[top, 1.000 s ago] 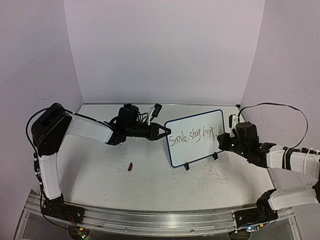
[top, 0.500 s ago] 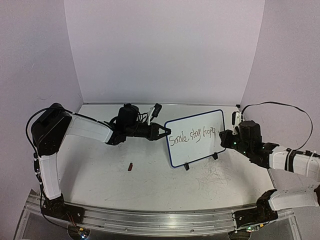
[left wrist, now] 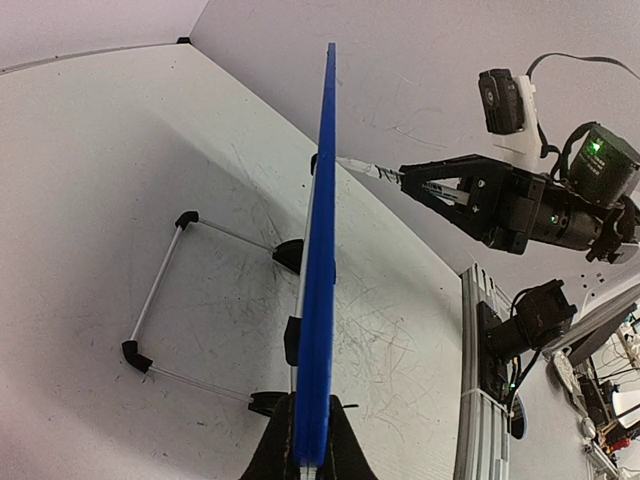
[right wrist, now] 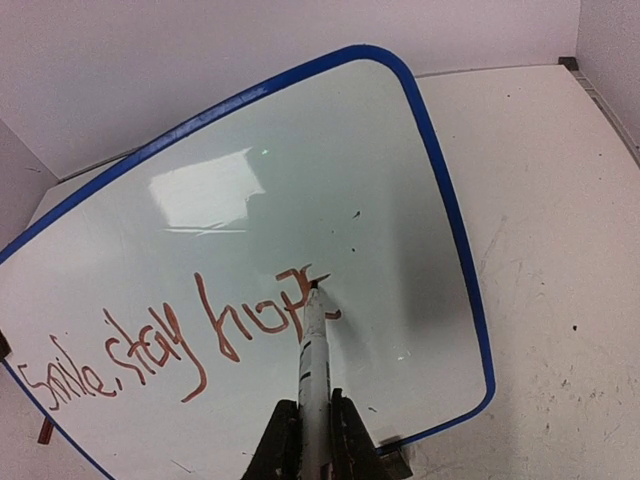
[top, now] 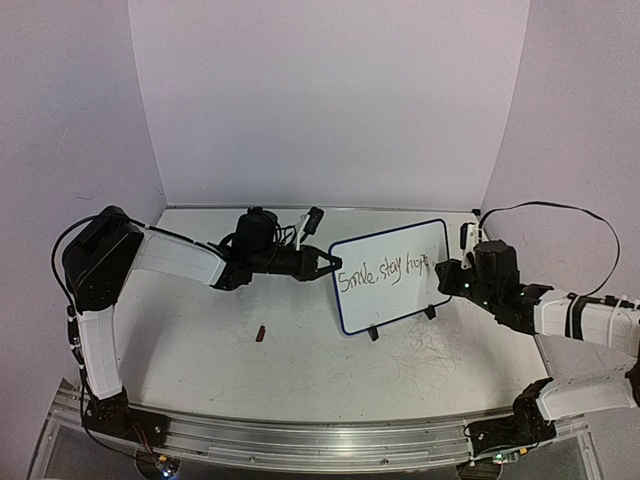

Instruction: Write a sentence on the whiteboard

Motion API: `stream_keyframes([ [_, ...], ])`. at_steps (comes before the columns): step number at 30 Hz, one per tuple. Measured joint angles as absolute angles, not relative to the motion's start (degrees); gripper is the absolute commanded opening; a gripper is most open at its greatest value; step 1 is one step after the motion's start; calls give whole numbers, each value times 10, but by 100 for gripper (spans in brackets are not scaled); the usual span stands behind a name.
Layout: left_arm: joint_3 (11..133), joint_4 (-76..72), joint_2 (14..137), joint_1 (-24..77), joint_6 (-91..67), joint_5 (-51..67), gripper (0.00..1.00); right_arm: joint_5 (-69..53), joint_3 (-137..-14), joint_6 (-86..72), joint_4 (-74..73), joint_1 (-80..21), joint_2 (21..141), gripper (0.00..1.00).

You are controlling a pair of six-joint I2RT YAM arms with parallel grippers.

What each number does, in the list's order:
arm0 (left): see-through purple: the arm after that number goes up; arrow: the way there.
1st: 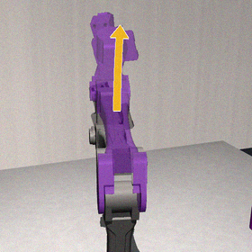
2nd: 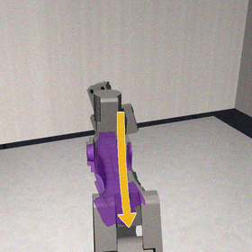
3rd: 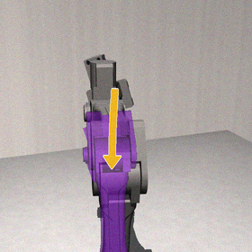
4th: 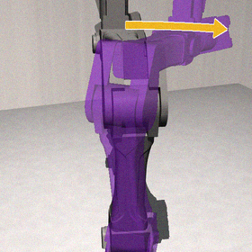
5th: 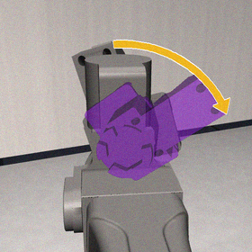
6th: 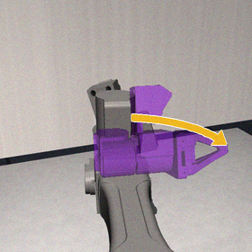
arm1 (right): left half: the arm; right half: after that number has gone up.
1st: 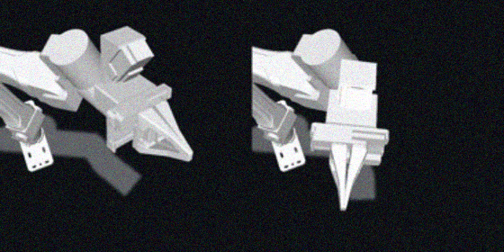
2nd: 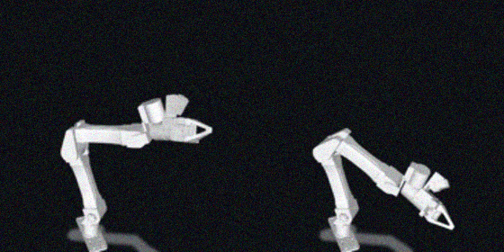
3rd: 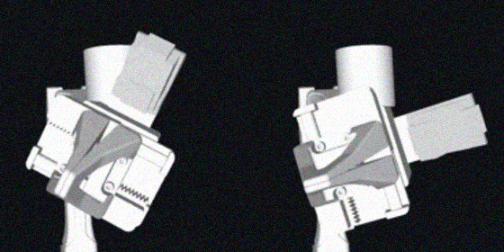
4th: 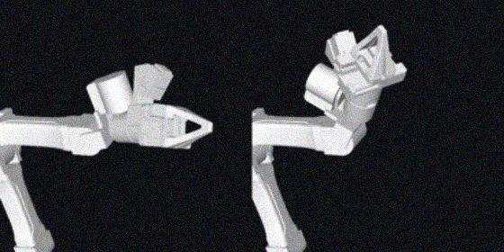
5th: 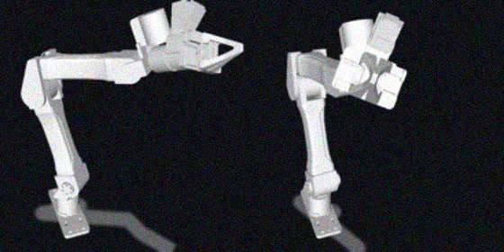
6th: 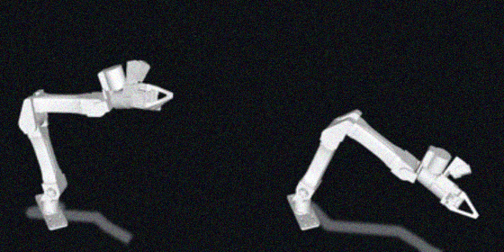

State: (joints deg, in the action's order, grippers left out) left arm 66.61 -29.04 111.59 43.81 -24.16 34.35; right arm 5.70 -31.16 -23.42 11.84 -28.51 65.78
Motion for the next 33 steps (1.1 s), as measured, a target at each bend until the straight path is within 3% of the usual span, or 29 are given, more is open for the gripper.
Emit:
stream_keyframes([
  [33,666,-290,1115,438,-242,343,0,24,-311,-224,139,-276,658,0],
])
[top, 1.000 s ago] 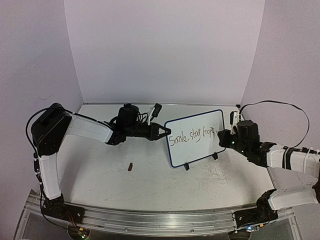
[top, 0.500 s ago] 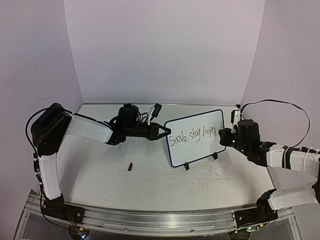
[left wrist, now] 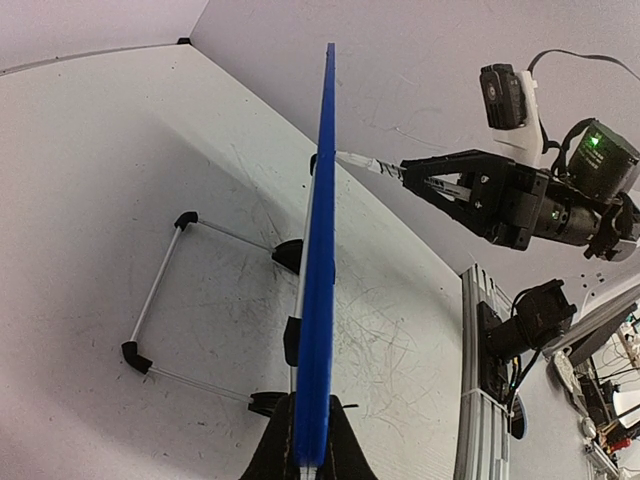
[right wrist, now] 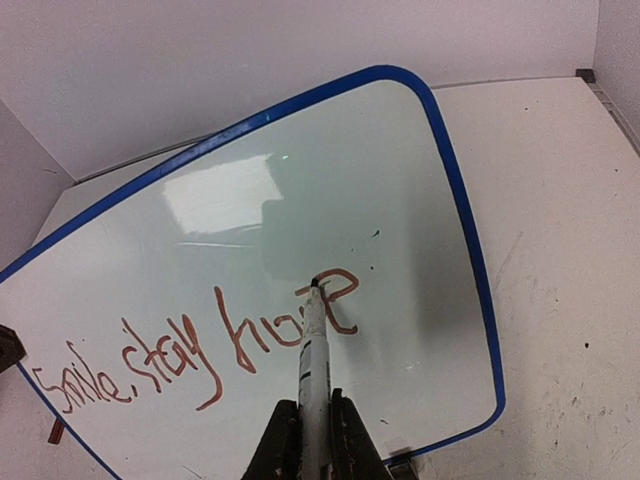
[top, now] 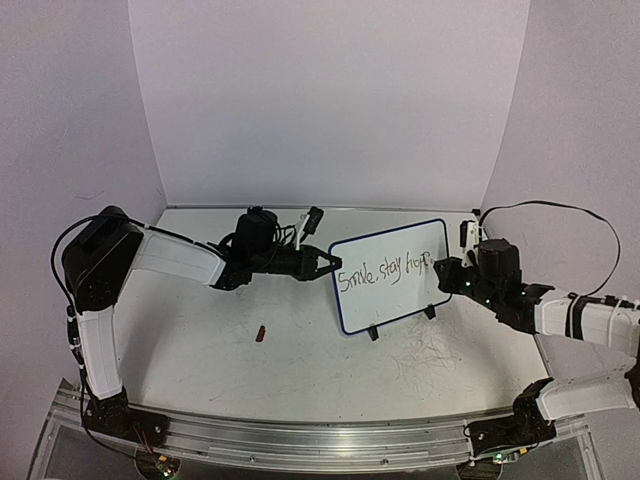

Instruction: Write a sentence on the whiteboard

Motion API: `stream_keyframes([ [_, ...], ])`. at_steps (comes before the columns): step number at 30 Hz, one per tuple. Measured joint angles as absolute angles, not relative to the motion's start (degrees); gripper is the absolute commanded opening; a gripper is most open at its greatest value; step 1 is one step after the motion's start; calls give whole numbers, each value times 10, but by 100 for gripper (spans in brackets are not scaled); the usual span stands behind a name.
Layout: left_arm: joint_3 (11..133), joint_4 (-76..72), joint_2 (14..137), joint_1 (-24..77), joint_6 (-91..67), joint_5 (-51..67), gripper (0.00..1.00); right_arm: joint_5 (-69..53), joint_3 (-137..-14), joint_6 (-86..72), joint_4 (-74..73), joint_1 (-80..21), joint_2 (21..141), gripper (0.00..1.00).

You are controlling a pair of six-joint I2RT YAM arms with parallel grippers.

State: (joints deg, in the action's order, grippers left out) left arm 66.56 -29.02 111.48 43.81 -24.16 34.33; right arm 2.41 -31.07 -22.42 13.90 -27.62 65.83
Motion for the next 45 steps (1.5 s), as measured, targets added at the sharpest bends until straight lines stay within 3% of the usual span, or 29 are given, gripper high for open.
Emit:
stream_keyframes([
  [8,662,-291,1114,438,-241,343,0,39,-305,-226,111,-259,608,0],
  [45,662,-291,1114,438,-240,343,0,23,-325,-202,126,-243,657,0],
])
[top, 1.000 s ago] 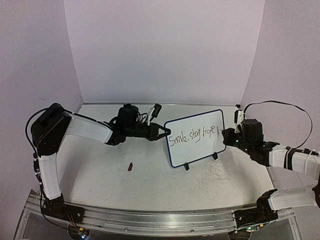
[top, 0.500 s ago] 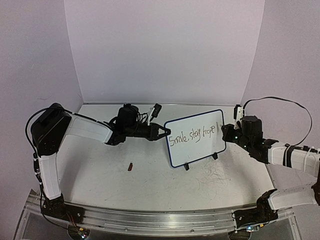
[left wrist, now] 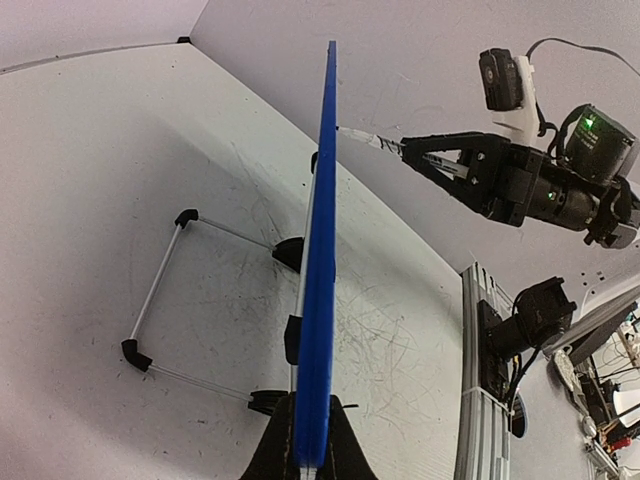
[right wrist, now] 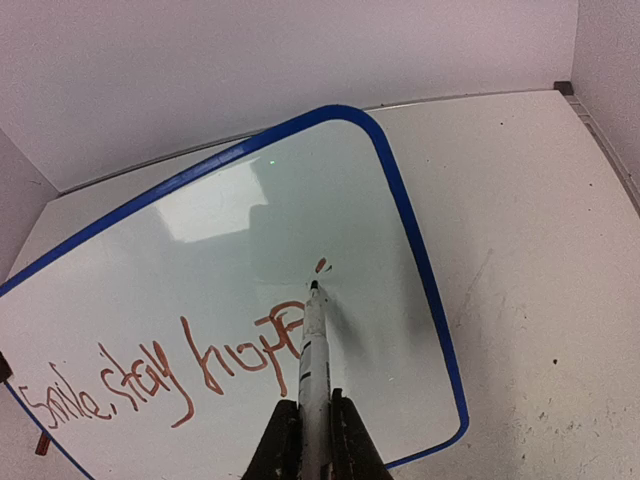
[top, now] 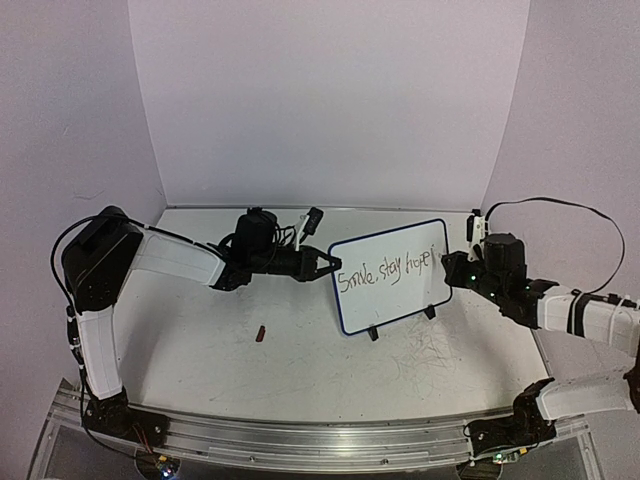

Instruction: Write a sentence on the whiteboard

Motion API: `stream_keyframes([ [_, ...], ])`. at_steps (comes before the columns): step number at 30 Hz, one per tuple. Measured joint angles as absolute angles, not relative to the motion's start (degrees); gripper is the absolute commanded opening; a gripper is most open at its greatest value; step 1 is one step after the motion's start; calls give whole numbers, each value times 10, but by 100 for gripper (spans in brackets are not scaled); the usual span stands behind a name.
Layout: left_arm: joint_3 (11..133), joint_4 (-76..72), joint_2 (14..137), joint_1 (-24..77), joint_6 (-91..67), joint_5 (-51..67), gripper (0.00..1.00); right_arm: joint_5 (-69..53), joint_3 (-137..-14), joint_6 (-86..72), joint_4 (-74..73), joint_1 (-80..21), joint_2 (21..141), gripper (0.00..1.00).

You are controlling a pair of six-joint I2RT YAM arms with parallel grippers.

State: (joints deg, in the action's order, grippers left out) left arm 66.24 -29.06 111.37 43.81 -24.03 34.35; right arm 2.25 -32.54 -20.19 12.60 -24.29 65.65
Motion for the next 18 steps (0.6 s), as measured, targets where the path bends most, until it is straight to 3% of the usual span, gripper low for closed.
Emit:
stream_keyframes([
  [18,662,-291,1114,438,-241,343,0,-3,-292,-232,89,-243,652,0],
])
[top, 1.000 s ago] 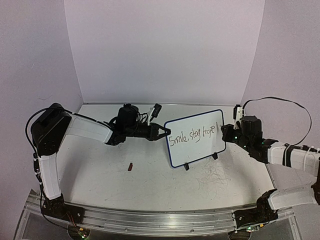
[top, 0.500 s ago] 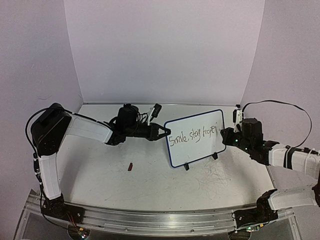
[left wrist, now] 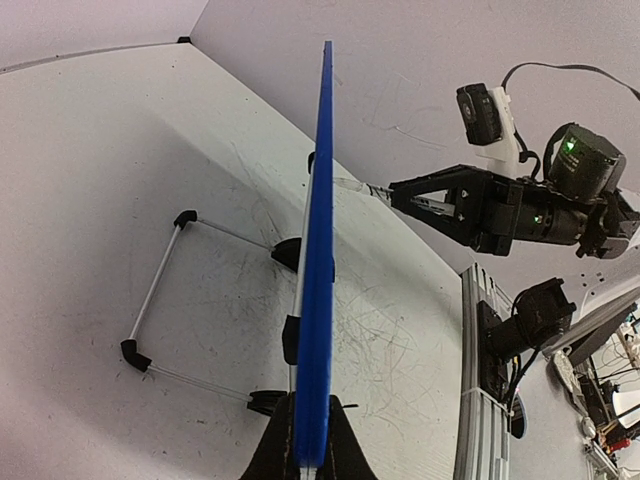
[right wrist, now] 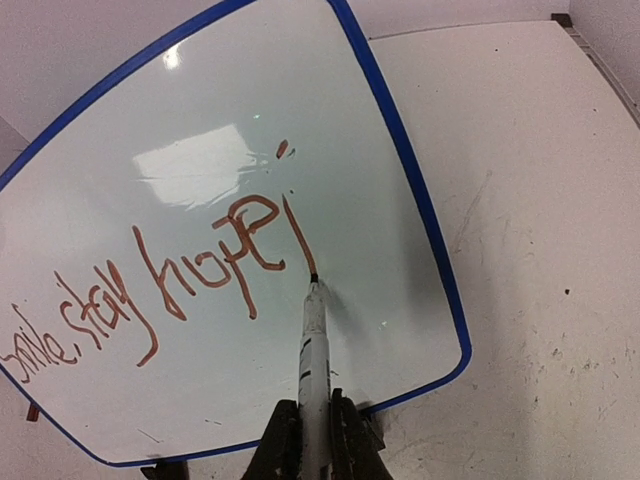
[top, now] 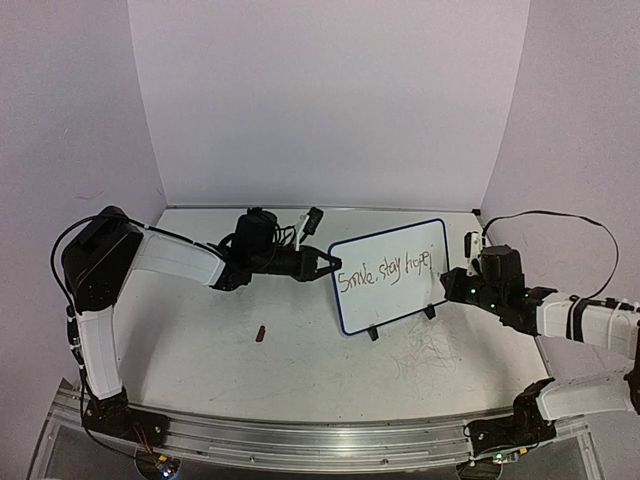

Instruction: Write a sentence on the whiteboard

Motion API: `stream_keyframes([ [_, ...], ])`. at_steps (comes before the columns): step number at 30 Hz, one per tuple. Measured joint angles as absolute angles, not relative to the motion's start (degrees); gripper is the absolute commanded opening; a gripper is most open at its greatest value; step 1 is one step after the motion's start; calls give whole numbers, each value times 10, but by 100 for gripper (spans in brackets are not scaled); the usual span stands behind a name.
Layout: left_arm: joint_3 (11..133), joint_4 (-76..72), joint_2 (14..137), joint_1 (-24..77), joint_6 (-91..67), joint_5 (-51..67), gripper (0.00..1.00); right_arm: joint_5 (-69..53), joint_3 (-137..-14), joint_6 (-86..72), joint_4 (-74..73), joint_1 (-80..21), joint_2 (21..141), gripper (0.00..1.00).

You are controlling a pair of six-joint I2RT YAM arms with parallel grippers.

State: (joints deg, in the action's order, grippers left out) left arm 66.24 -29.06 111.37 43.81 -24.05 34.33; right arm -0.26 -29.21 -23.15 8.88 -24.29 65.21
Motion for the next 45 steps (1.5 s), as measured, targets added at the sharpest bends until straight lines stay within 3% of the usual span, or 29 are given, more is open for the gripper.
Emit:
stream_keyframes([
  [15,662,-291,1114,438,-240,343,0,-19,-313,-234,69,-237,614,0],
  [45,662,-290,1114,438,-241,343,0,23,-350,-223,111,-234,671,0],
])
